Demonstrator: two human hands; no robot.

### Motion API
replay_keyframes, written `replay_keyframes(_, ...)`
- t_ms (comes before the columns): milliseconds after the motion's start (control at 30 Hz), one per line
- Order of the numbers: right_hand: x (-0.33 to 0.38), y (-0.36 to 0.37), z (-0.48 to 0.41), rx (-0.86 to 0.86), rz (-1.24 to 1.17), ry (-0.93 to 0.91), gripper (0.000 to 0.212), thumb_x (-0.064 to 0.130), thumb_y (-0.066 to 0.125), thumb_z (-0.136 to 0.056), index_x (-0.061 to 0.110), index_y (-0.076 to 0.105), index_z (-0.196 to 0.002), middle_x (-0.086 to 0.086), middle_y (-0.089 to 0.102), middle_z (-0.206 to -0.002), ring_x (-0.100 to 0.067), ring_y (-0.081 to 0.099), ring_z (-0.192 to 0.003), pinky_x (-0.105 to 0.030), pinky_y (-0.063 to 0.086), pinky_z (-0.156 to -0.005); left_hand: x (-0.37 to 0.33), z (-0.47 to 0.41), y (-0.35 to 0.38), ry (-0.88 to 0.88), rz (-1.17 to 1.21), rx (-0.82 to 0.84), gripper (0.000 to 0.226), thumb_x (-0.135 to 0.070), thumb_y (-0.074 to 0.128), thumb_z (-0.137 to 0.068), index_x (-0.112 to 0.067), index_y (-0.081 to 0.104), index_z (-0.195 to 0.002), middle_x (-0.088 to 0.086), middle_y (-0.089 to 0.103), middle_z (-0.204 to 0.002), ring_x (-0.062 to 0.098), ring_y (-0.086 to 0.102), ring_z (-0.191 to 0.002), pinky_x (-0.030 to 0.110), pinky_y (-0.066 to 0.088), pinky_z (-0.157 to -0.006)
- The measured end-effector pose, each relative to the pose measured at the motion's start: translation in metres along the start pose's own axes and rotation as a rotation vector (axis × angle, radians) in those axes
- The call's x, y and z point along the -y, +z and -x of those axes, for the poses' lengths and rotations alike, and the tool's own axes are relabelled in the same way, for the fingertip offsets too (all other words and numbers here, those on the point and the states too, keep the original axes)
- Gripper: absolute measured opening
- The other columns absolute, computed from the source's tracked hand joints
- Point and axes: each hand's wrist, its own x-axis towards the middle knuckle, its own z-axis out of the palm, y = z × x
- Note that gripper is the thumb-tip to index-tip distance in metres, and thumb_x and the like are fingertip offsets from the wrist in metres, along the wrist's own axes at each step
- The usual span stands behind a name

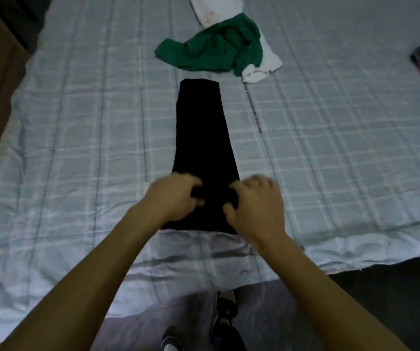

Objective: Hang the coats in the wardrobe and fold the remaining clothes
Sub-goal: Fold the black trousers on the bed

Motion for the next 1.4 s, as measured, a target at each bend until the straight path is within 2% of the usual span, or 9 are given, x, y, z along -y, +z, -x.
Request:
replay_keyframes(67, 0.0, -0.004, -0.035, -0.183, -0.02, 0.057, 0.035, 0.02, 0.062, -0.072, 0.013, 0.065, -0.107, -0.011, 0.064, -0.105, -0.032, 0.055, -0.106, -0.04, 0.037, -0.09, -0.003, -0.017, -0.023, 0.005, 0.031, -0.588, 0.015, -0.015, 0.06, -0.081, -0.014, 0.063, -0.096, 0.01, 0.063, -0.094, 0.03, 0.058, -0.085, 0.037, 0.042, -0.072)
replay_keyframes(133, 0.002, 0.003, -0.051, -0.239, -0.085, 0.062, 0.043, 0.016, 0.06, -0.076, 0.012, 0.06, -0.119, -0.011, 0.06, -0.116, -0.031, 0.051, -0.115, -0.042, 0.036, -0.096, -0.001, -0.026, -0.027, 0.027, 0.151, -0.882, 0.012, -0.004, 0.058, -0.077, -0.008, 0.058, -0.089, 0.012, 0.057, -0.087, 0.027, 0.052, -0.076, 0.038, 0.04, -0.066)
replay_keyframes(267, -0.008, 0.054, -0.027, 0.009, -0.155, -0.036, 0.047, 0.015, 0.063, -0.078, 0.01, 0.056, -0.125, -0.016, 0.056, -0.124, -0.035, 0.048, -0.121, -0.049, 0.042, -0.096, 0.012, -0.034, 0.039, 0.075, 0.118, -0.548, 0.029, -0.014, 0.063, -0.08, -0.011, 0.059, -0.109, 0.012, 0.06, -0.1, 0.029, 0.056, -0.087, 0.038, 0.045, -0.074)
replay_keyframes(400, -0.028, 0.107, 0.007, 0.279, -0.116, -0.072, 0.066, 0.021, 0.072, -0.075, 0.01, 0.048, -0.135, -0.02, 0.046, -0.139, -0.038, 0.041, -0.131, -0.053, 0.042, -0.099, 0.034, -0.036, 0.119, 0.027, -0.014, -0.228, 0.075, -0.032, 0.068, -0.081, -0.015, 0.033, -0.145, 0.019, 0.035, -0.146, 0.037, 0.032, -0.136, 0.051, 0.029, -0.107)
replay_keyframes(567, -0.048, 0.137, -0.005, 0.375, 0.024, -0.099, 0.086, 0.03, 0.076, -0.072, 0.014, 0.034, -0.145, -0.019, 0.03, -0.151, -0.035, 0.023, -0.141, -0.051, 0.023, -0.111, 0.046, -0.06, 0.141, 0.026, -0.192, -0.283, 0.098, -0.035, 0.079, -0.067, -0.018, 0.025, -0.147, 0.021, 0.026, -0.151, 0.038, 0.022, -0.14, 0.056, 0.024, -0.108)
replay_keyframes(800, -0.062, 0.167, -0.029, 0.194, -0.064, -0.168, 0.056, 0.015, 0.083, -0.061, 0.017, 0.068, -0.114, -0.015, 0.062, -0.124, -0.034, 0.056, -0.118, -0.051, 0.042, -0.096, 0.047, -0.096, 0.144, 0.002, -0.217, -0.332, 0.069, 0.003, 0.072, -0.067, -0.009, 0.053, -0.132, 0.019, 0.05, -0.136, 0.042, 0.045, -0.125, 0.051, 0.049, -0.081)
replay_keyframes(1067, -0.023, 0.12, 0.007, 0.268, -0.166, -0.091, 0.027, 0.009, 0.079, -0.062, 0.017, 0.07, -0.087, -0.002, 0.067, -0.069, -0.021, 0.064, -0.059, -0.029, 0.045, -0.059, 0.038, -0.038, 0.116, 0.065, -0.01, -0.16, 0.044, 0.0, 0.061, -0.078, -0.015, 0.063, -0.119, 0.01, 0.069, -0.099, 0.031, 0.057, -0.091, 0.035, 0.048, -0.064)
replay_keyframes(1267, -0.005, 0.021, 0.04, 0.814, -0.197, -0.138, 0.024, 0.03, 0.052, -0.088, 0.022, 0.061, -0.107, -0.006, 0.066, -0.099, -0.027, 0.061, -0.091, -0.032, 0.045, -0.069, 0.007, 0.033, 0.075, 0.072, 0.041, 0.431, 0.032, -0.025, 0.049, -0.094, -0.027, 0.055, -0.125, 0.003, 0.06, -0.12, 0.019, 0.056, -0.103, 0.027, 0.044, -0.082)
replay_keyframes(1400, 0.001, -0.034, -0.003, 0.708, -0.079, -0.164, 0.02, 0.032, 0.054, -0.085, 0.021, 0.06, -0.101, -0.006, 0.065, -0.099, -0.028, 0.06, -0.092, -0.028, 0.034, -0.063, -0.011, 0.021, 0.002, 0.151, 0.013, 0.459, 0.027, -0.024, 0.05, -0.094, -0.021, 0.058, -0.12, 0.006, 0.06, -0.123, 0.022, 0.056, -0.105, 0.027, 0.042, -0.085)
